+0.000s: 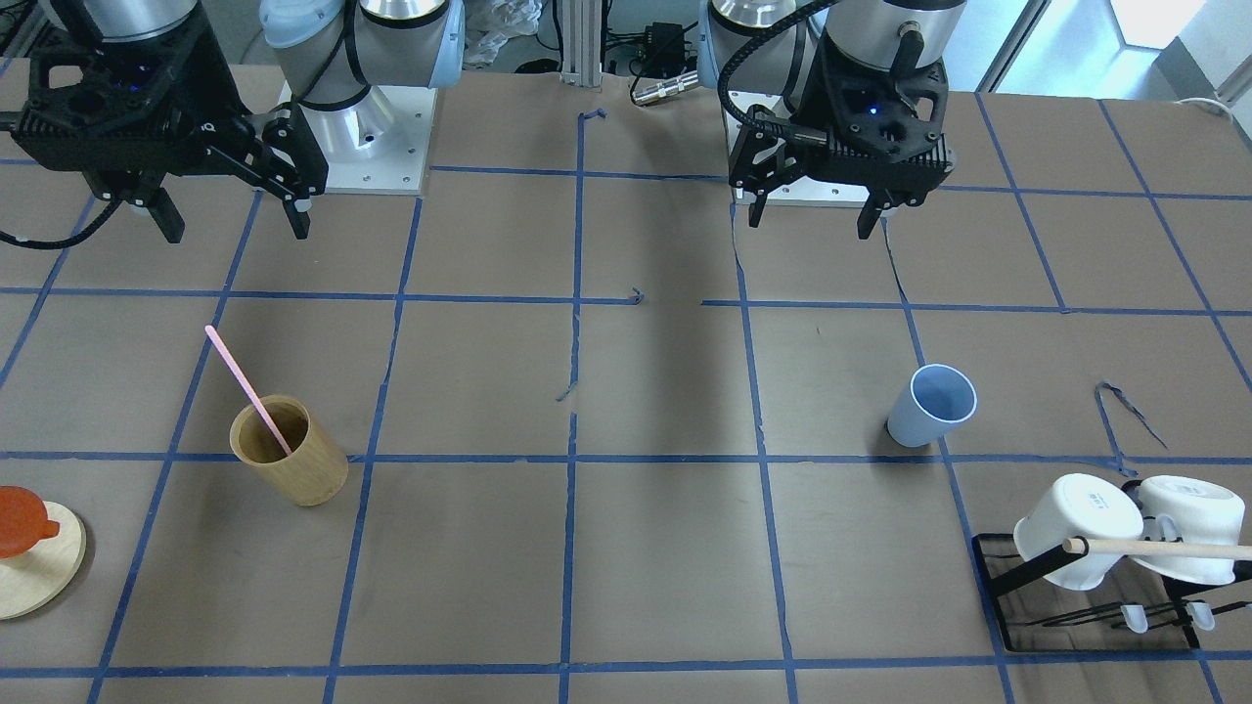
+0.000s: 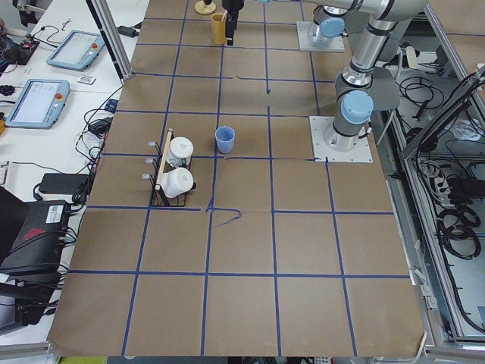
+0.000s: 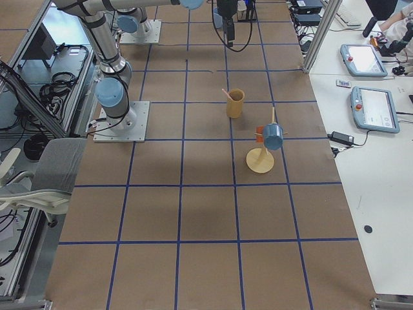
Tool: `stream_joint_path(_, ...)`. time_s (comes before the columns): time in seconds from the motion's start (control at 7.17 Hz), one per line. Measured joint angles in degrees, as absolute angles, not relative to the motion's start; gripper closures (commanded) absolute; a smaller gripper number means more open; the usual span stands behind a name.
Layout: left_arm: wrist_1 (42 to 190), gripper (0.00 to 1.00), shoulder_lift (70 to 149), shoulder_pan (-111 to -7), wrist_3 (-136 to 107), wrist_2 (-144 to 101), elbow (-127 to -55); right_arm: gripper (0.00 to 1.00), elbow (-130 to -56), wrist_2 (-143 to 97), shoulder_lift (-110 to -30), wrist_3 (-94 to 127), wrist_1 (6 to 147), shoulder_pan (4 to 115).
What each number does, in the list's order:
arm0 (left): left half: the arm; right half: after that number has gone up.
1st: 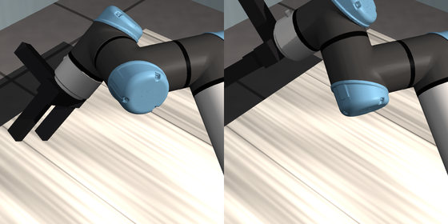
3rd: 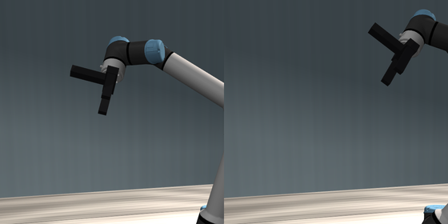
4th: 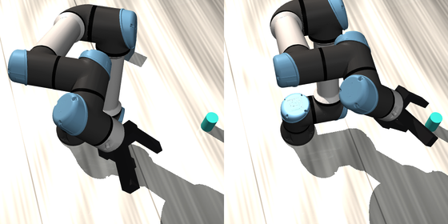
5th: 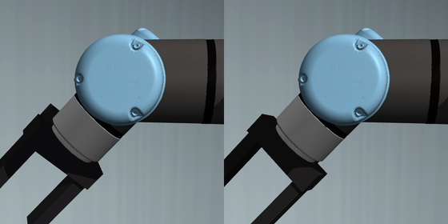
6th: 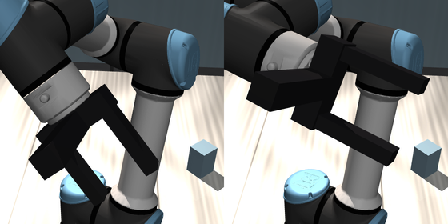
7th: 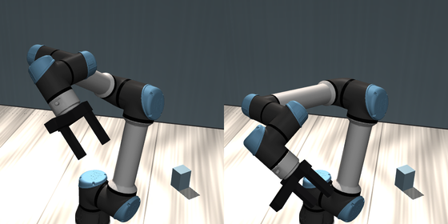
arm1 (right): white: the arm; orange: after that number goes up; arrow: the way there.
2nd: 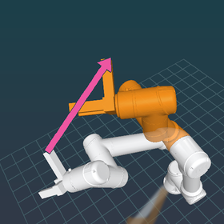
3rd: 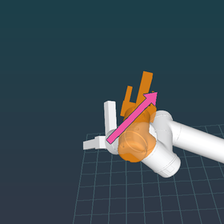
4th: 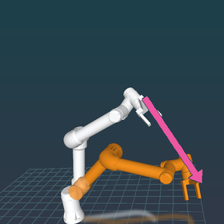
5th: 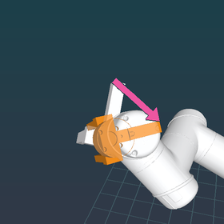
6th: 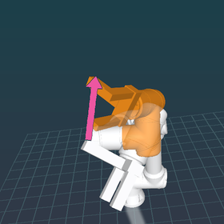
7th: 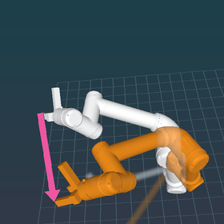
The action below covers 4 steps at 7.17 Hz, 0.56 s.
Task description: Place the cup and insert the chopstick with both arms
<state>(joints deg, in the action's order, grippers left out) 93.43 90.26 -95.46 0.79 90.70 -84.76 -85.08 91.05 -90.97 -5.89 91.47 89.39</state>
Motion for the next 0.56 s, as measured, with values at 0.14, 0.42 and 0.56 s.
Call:
stream_joint_path(0.14, 93.55, 0.00, 90.22, -95.37, 0.79, 90.70, -84.76, 0.00, -85.08, 91.05, -90.97, -5.89, 91.51, 89.39)
stream_joint_path(0.42, 93.89, 0.00, 90.12, -95.16, 0.79, 90.59, -84.76, 0.00, -85.10, 91.05, -90.97, -5.89, 91.52, 89.42)
stream_joint_path(0.56, 93.96, 0.00, 90.07, -95.13, 0.79, 90.53, -84.74, 0.00, -85.14, 91.05, -90.97, -5.89, 91.52, 89.45)
